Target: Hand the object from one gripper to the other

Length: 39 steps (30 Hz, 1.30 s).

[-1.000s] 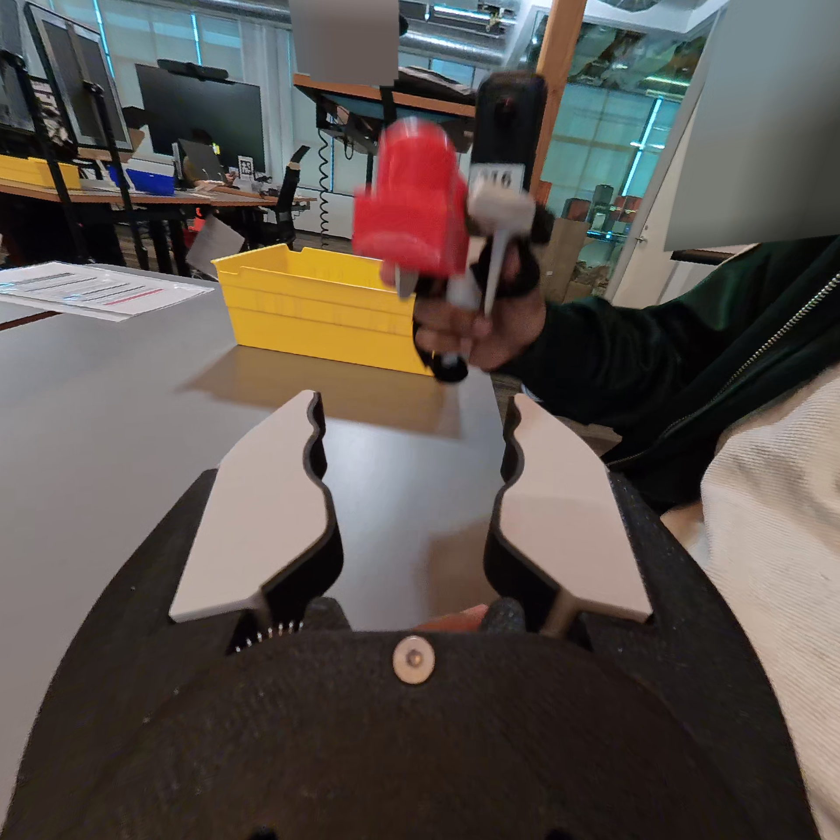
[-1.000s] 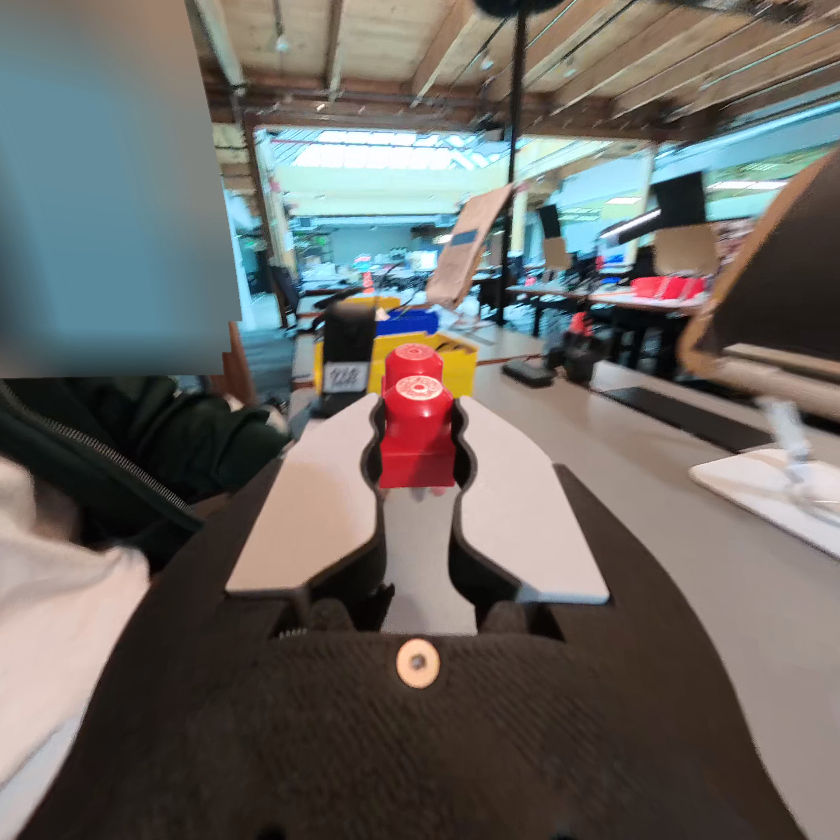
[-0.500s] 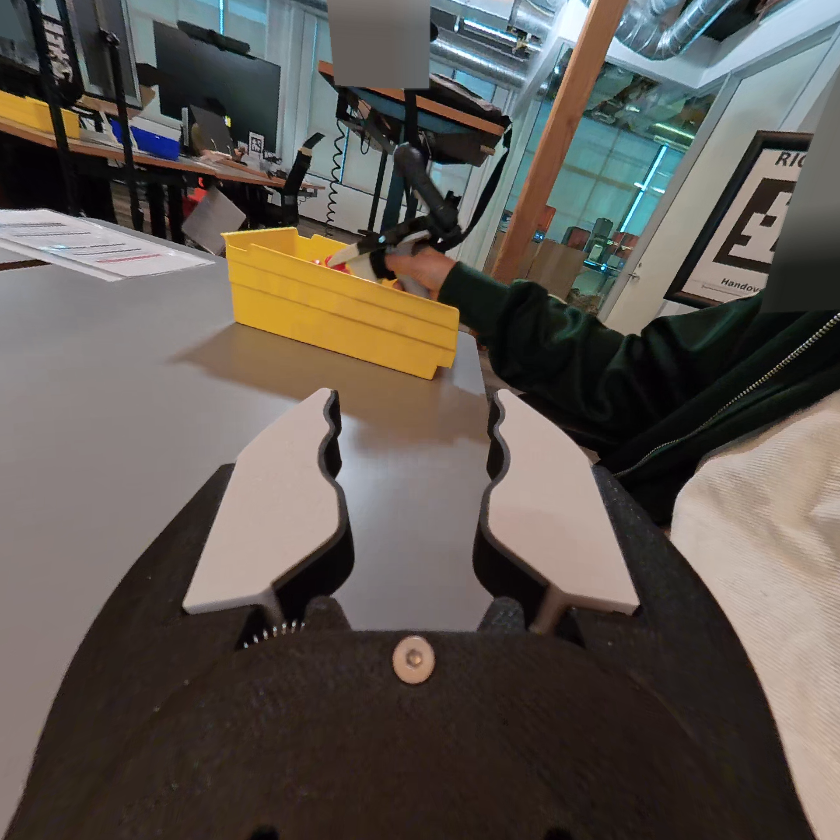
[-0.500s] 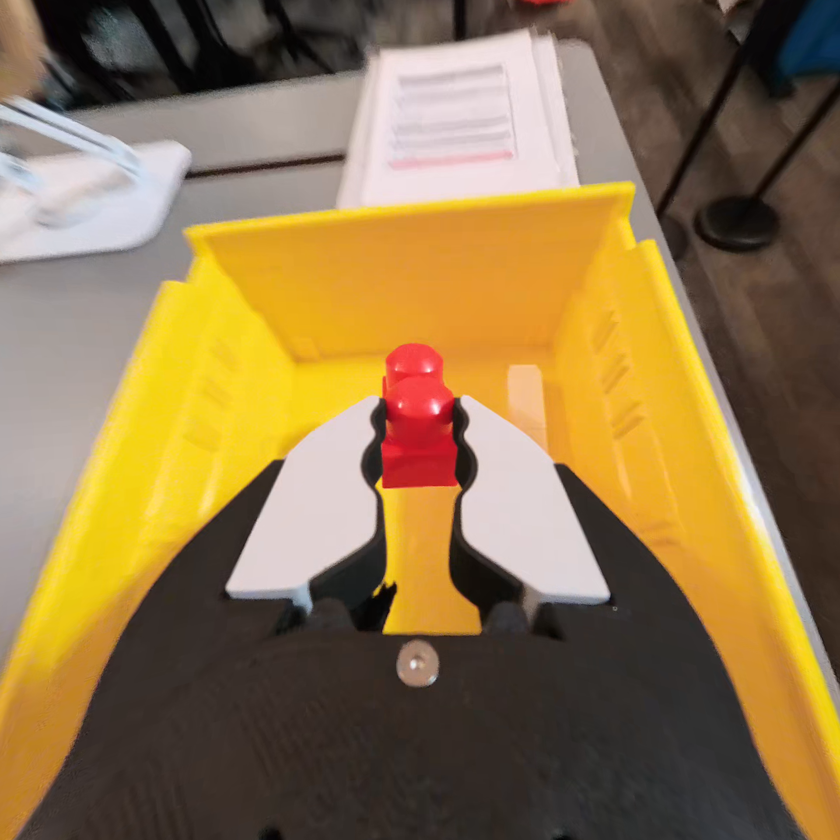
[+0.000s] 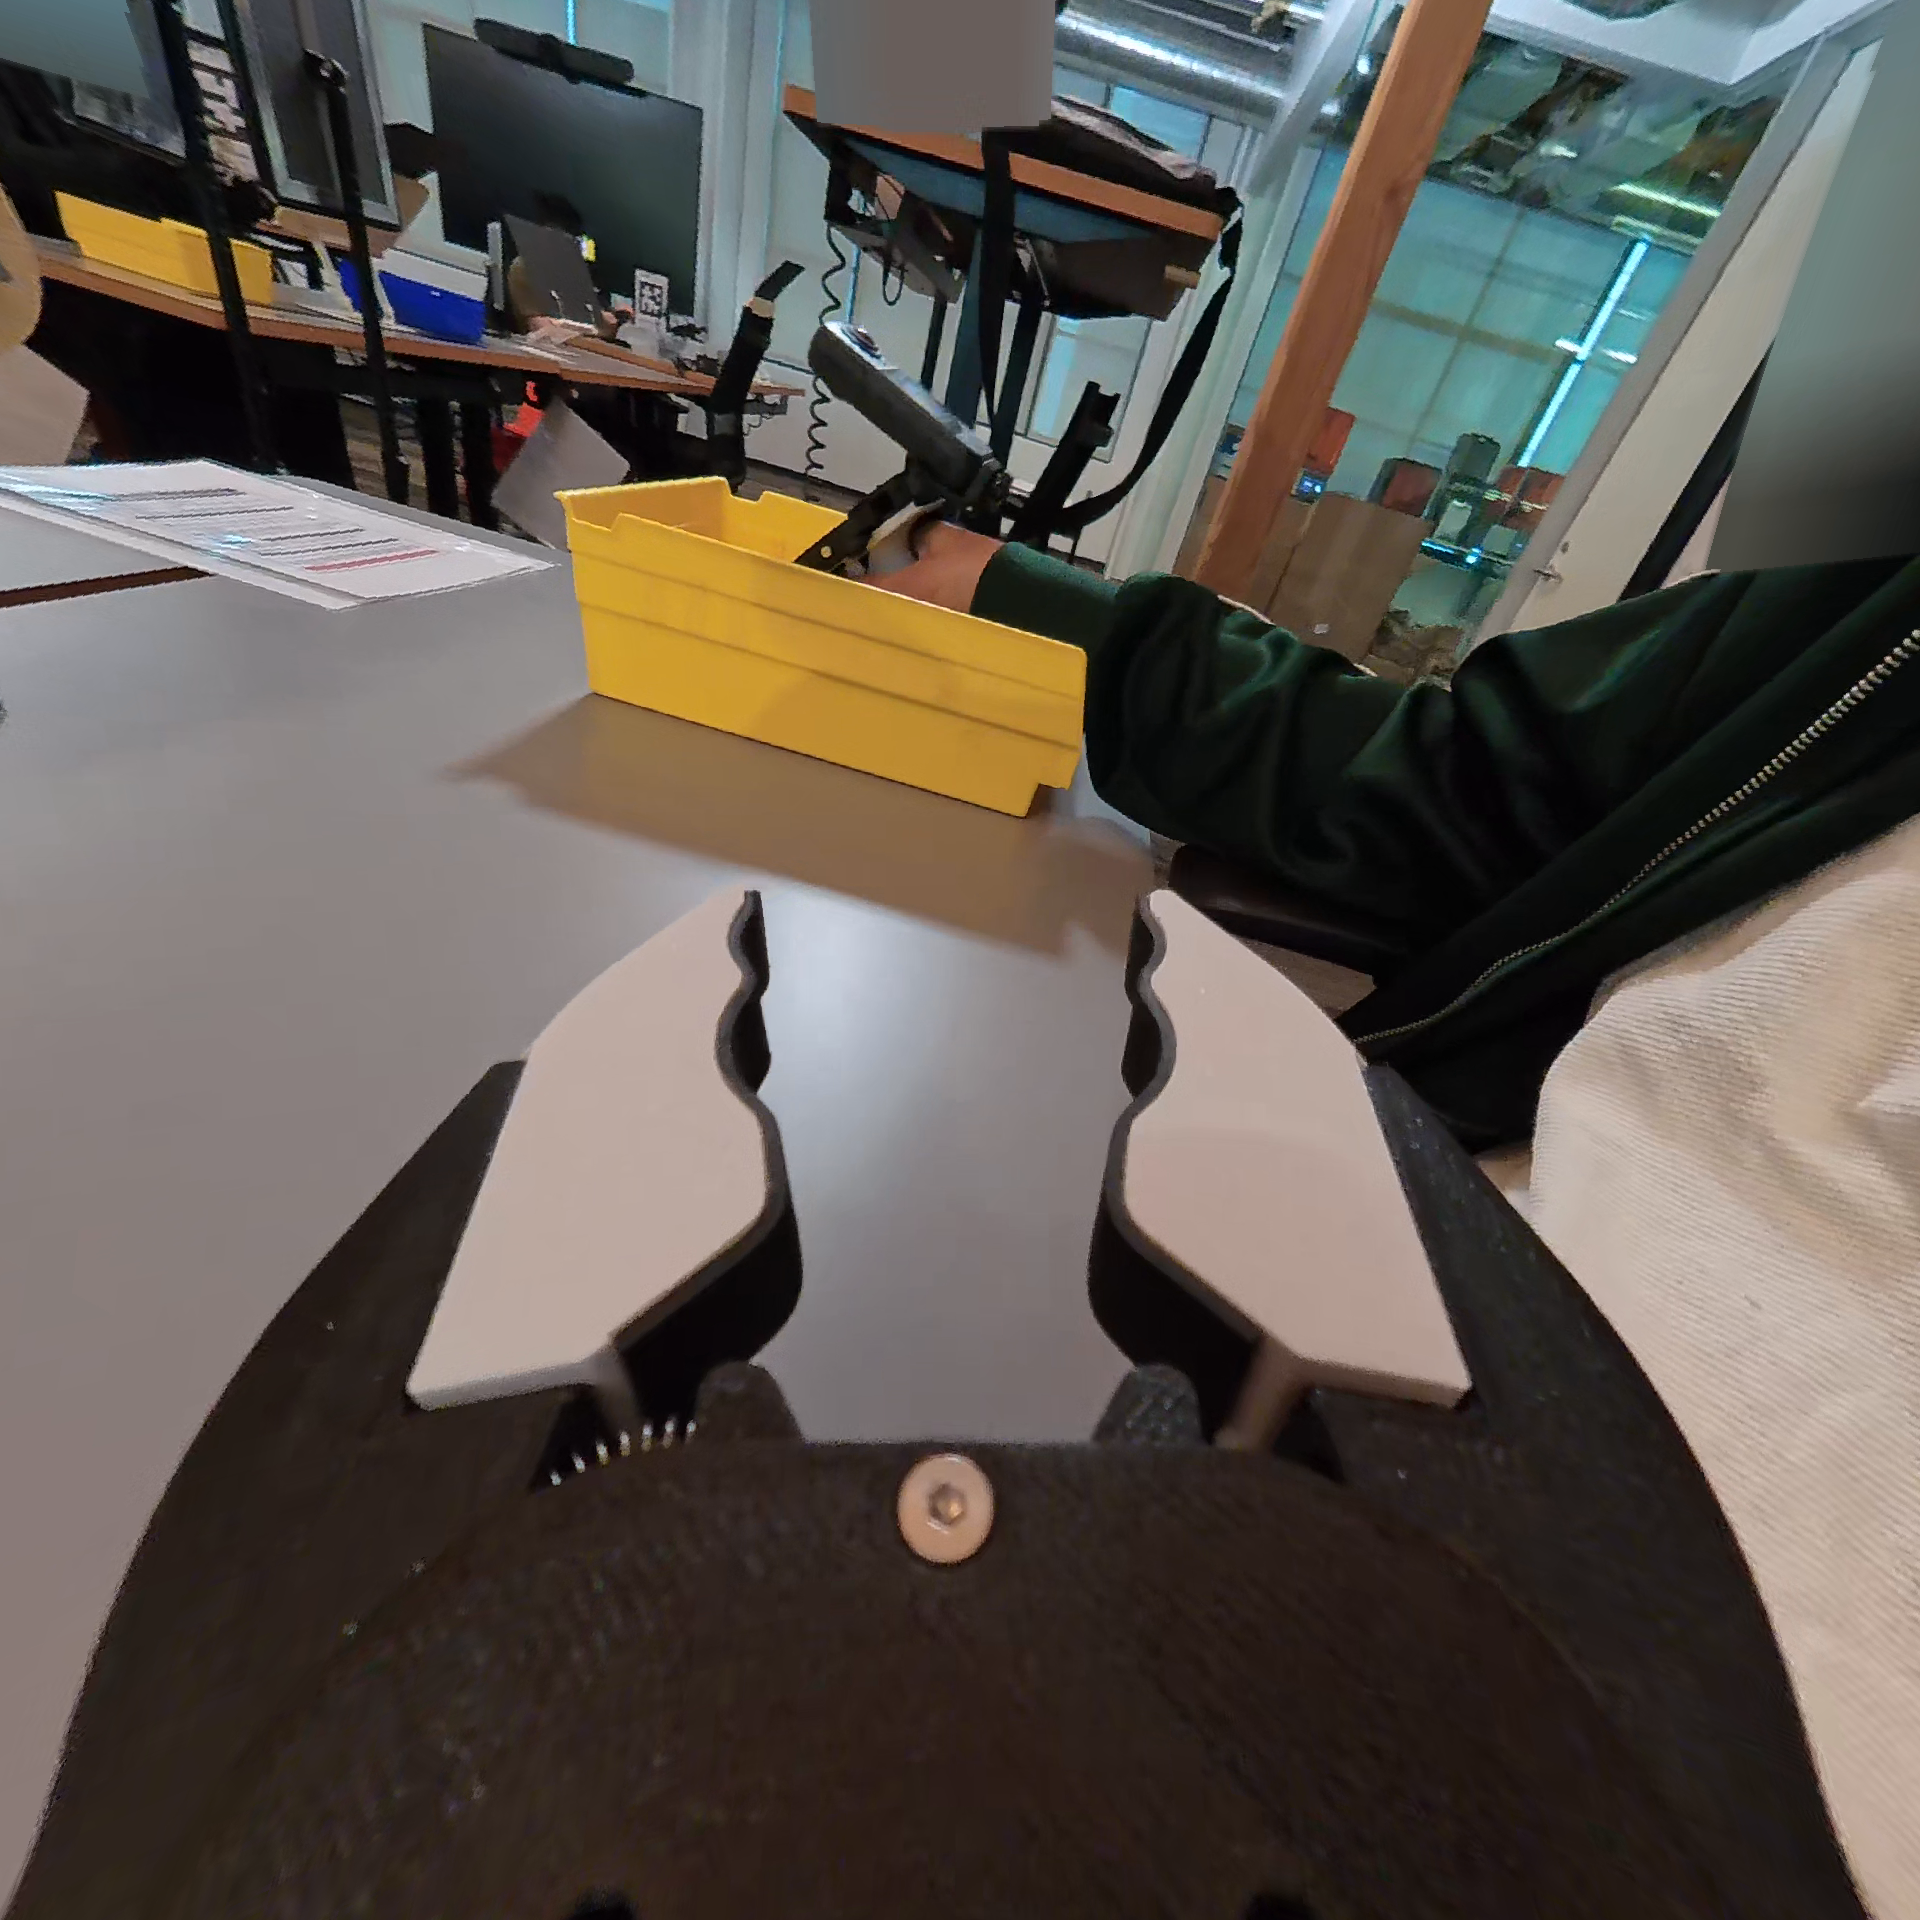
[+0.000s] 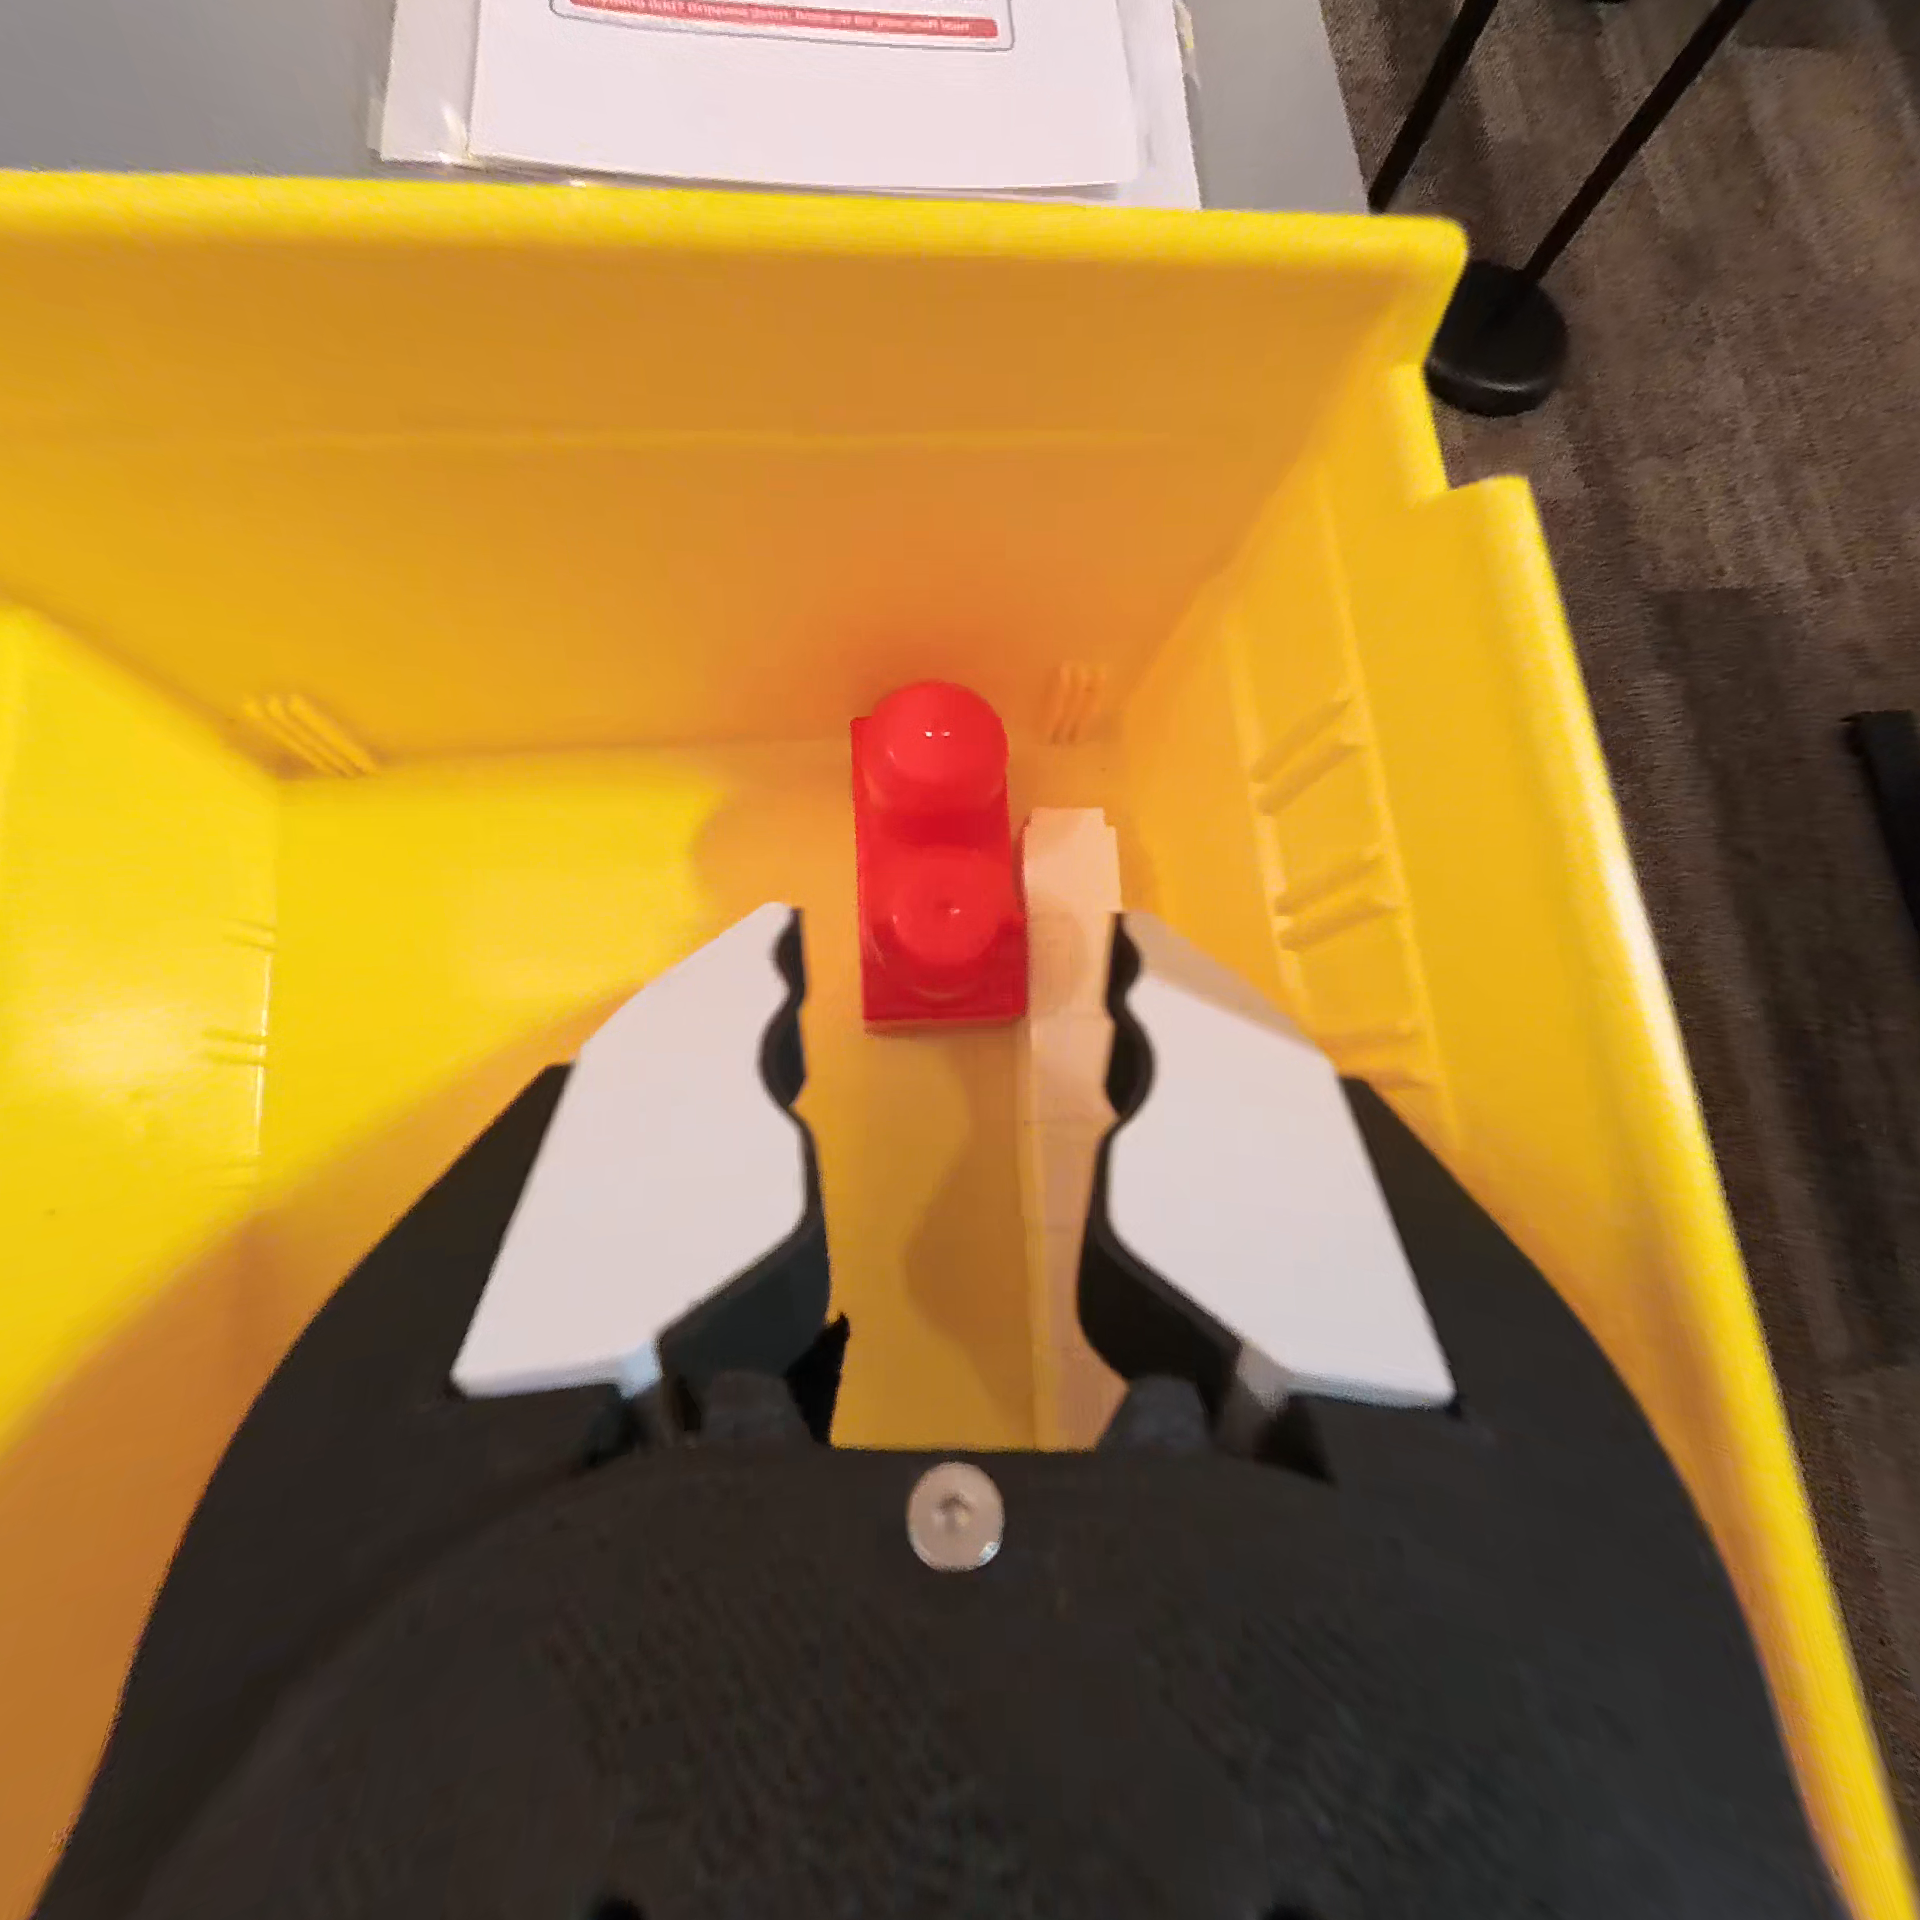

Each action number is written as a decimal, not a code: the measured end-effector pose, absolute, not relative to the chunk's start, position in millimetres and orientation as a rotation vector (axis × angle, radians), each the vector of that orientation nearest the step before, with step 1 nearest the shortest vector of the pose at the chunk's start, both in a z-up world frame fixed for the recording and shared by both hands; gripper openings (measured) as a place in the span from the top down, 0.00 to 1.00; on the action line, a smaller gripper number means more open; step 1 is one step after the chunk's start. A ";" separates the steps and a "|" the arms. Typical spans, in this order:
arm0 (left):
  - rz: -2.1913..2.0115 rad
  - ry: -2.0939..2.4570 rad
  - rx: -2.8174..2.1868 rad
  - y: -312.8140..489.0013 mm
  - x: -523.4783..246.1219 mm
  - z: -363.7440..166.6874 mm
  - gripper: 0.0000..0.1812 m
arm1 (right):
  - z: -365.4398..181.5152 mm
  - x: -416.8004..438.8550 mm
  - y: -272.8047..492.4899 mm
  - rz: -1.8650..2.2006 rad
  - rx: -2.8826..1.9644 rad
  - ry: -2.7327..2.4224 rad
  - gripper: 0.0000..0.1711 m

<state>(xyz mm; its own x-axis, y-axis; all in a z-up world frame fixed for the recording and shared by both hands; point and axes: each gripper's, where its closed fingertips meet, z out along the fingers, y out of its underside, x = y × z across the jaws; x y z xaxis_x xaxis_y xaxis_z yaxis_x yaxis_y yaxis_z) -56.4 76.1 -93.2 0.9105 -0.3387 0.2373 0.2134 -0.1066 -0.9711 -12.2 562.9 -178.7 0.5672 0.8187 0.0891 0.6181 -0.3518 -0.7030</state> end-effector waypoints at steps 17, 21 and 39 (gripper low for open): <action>-0.347 -0.105 -1.718 74.6 -94.2 -113.6 0.68 | 9.4 -115.3 258.8 1.189 -1.226 -1.507 0.69; -0.289 -0.143 -1.725 69.4 -104.7 -111.8 0.69 | -27.8 -128.8 153.4 1.490 -1.130 -1.615 0.72; 0.320 -0.740 -1.693 -173.0 -286.8 21.7 0.75 | -127.9 -137.3 106.9 1.456 -1.146 -1.744 0.76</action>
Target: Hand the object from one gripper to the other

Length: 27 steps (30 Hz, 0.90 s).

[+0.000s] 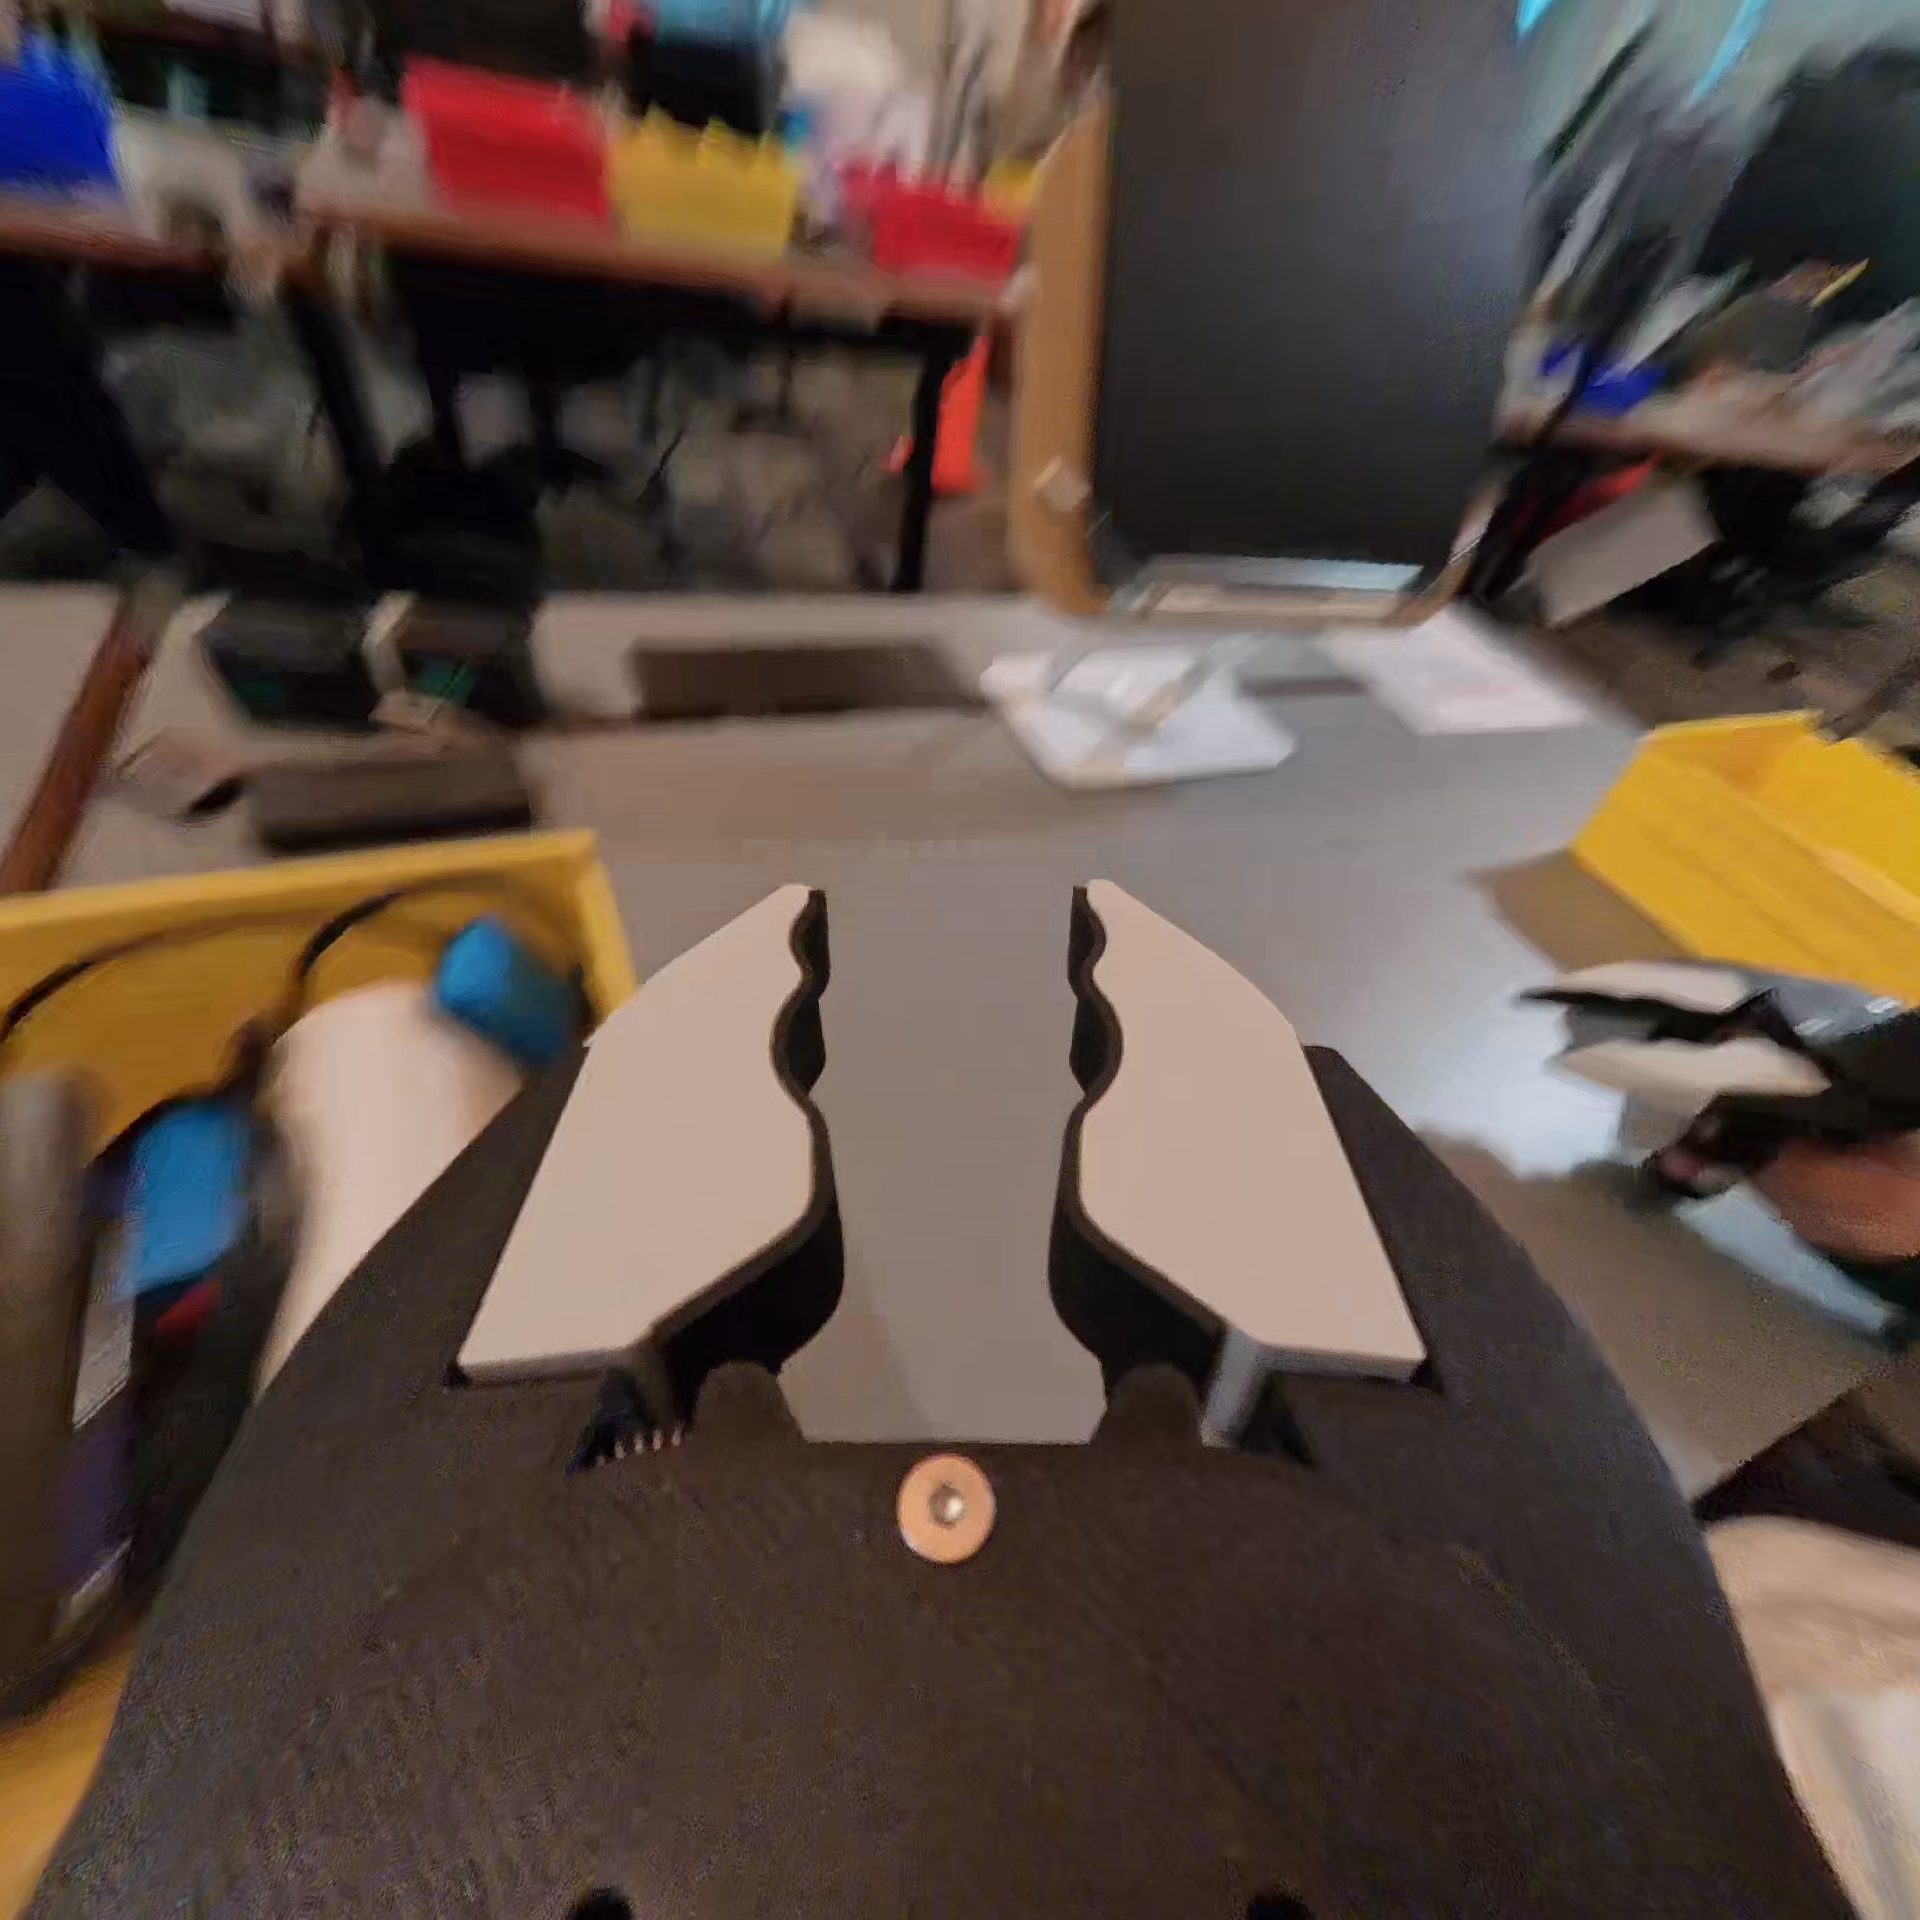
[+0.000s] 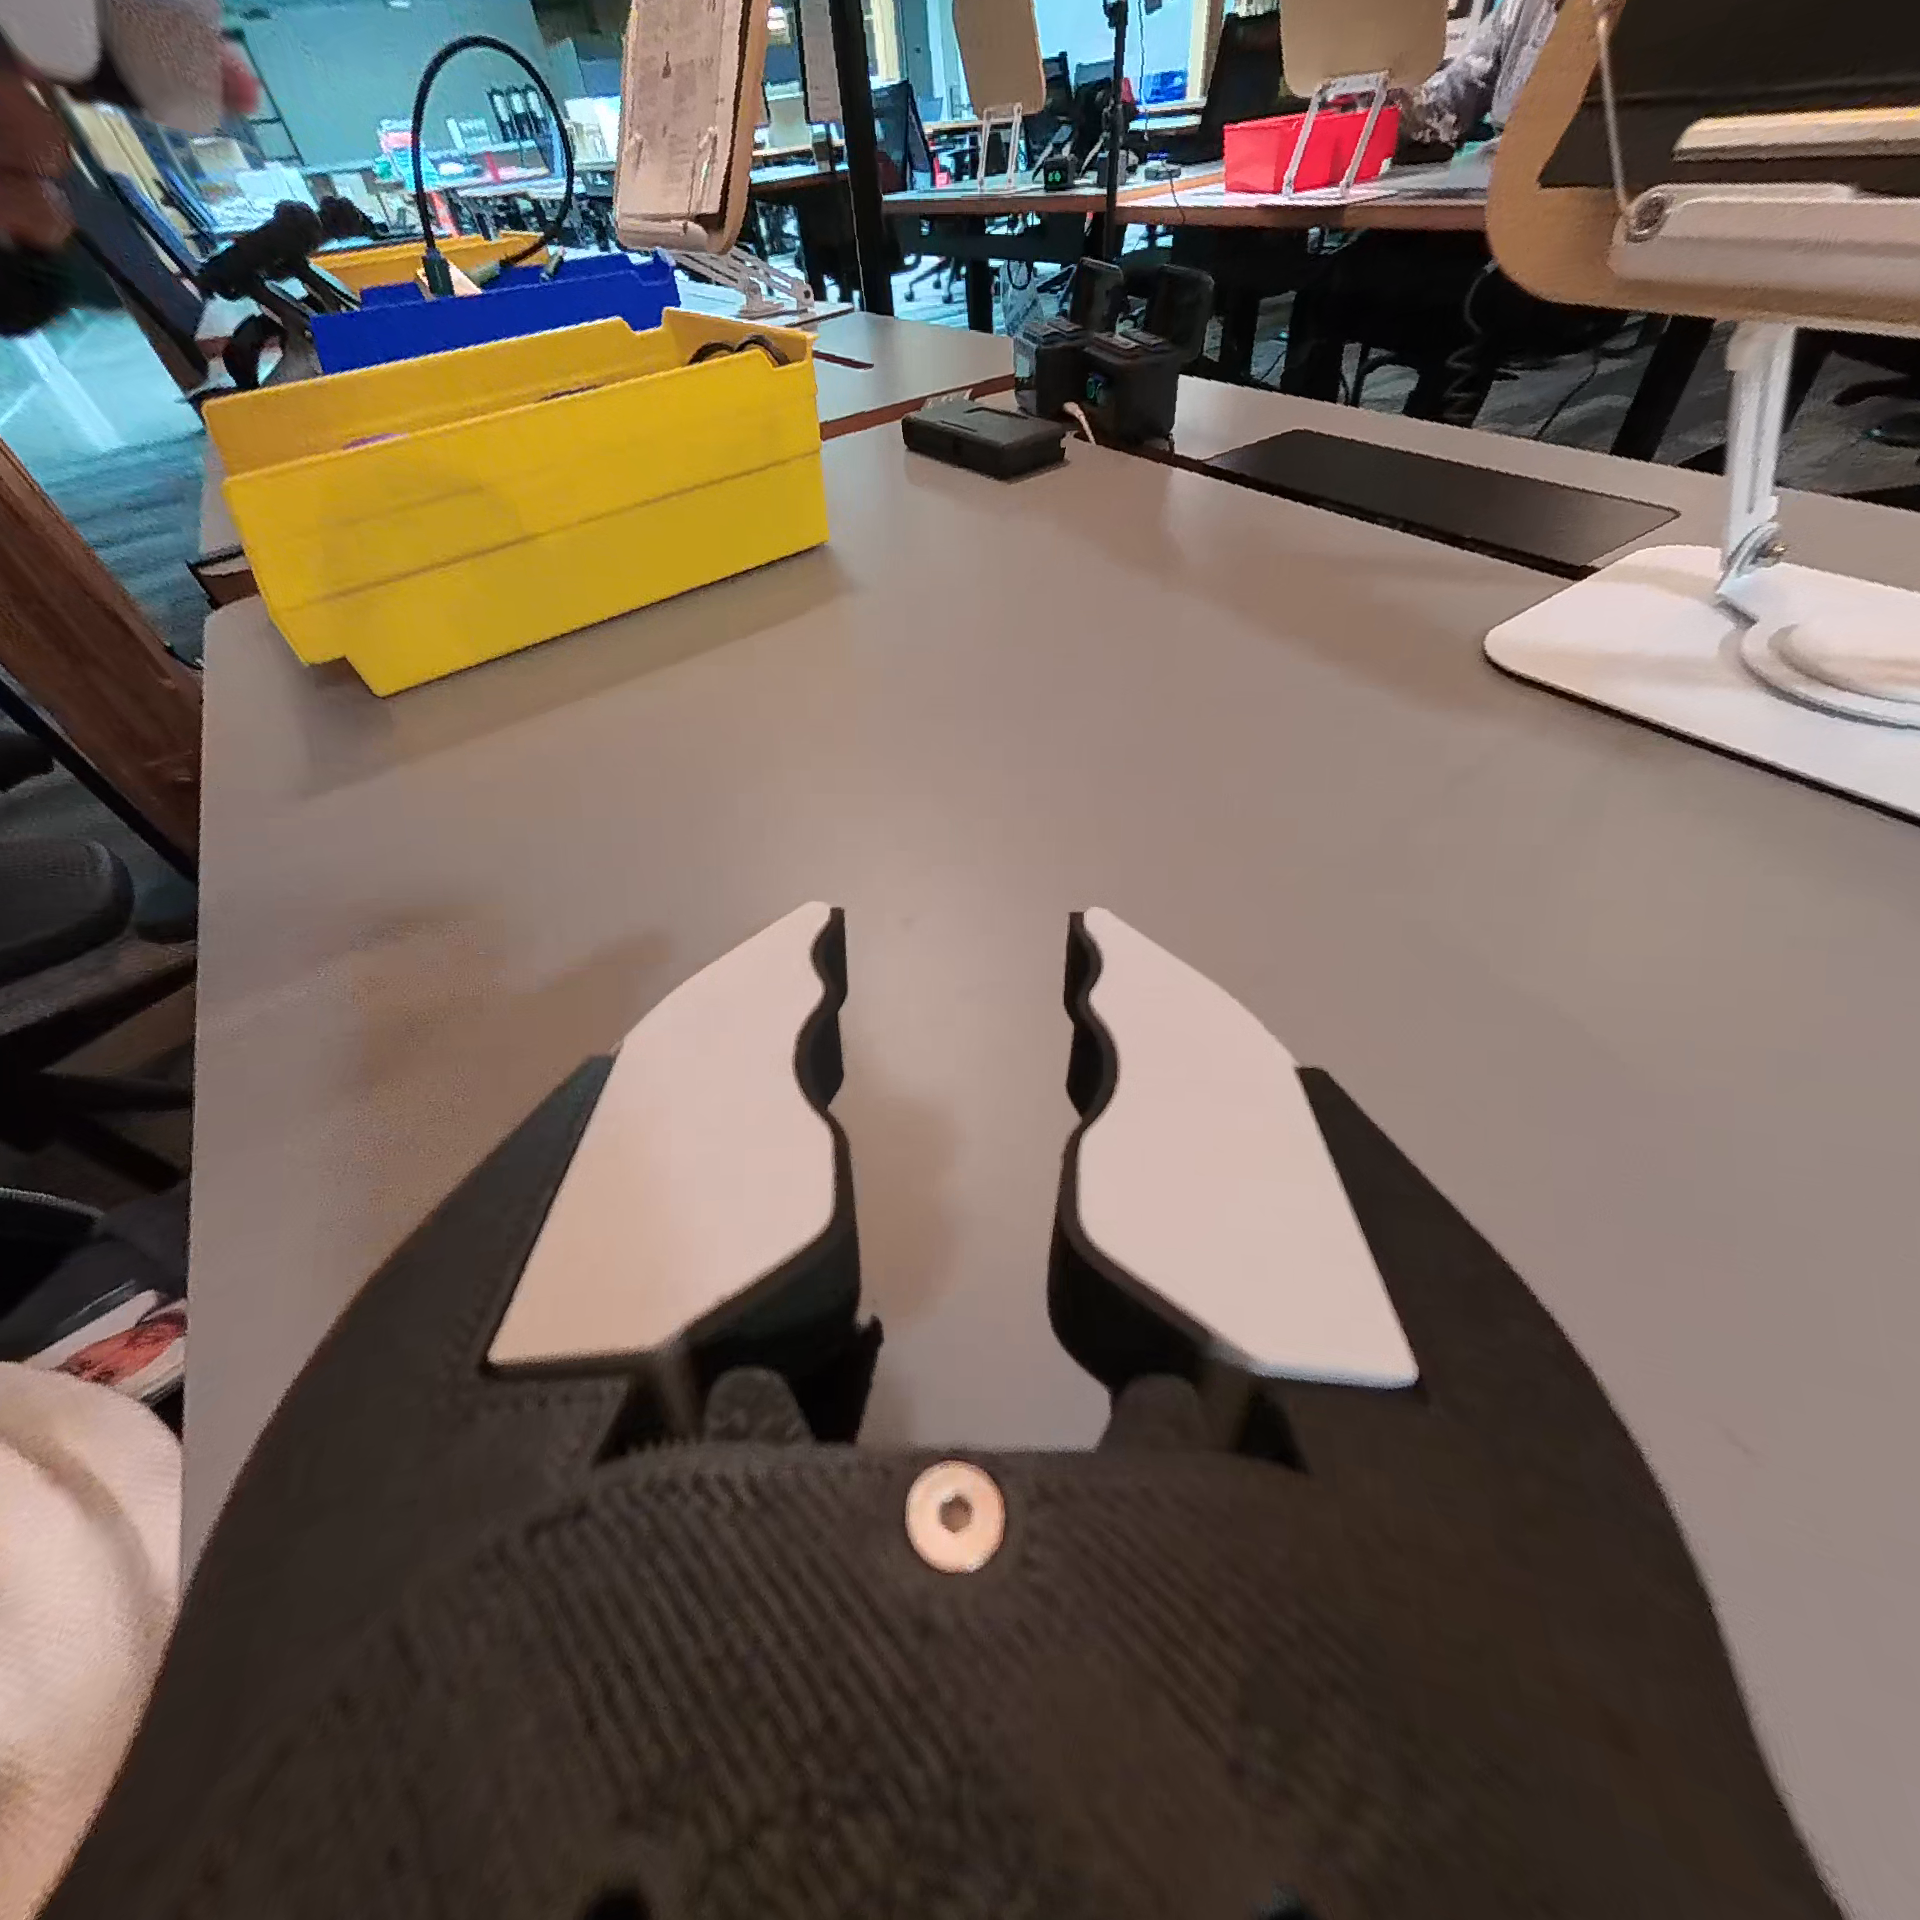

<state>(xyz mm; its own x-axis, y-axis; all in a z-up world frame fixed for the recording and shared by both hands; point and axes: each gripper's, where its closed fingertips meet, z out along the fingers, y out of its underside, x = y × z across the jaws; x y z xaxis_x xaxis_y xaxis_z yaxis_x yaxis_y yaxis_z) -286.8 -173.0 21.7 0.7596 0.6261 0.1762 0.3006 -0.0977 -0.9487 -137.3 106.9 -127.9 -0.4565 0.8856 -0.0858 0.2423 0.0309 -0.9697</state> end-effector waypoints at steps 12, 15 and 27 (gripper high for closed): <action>0.300 -1.575 -2.119 -379.9 -310.4 -132.8 0.75 | -135.8 -138.3 99.3 1.382 -1.121 -1.811 0.79; 0.275 -1.641 -2.161 -380.3 -314.7 -150.3 0.71 | -136.3 -137.9 98.1 1.365 -1.109 -1.817 0.79; -0.028 -1.734 -2.571 -389.4 -309.4 -191.3 0.70 | -128.9 -137.8 105.7 1.488 -1.182 -1.755 0.80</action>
<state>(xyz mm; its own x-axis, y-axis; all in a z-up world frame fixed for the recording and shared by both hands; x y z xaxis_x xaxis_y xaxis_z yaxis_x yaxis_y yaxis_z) -309.4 -389.4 -191.3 0.3748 0.9263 0.0375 0.9271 -0.3742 -0.0237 -137.8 105.7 -128.9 -0.4635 0.8766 -0.1289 0.2704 0.0014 -0.9627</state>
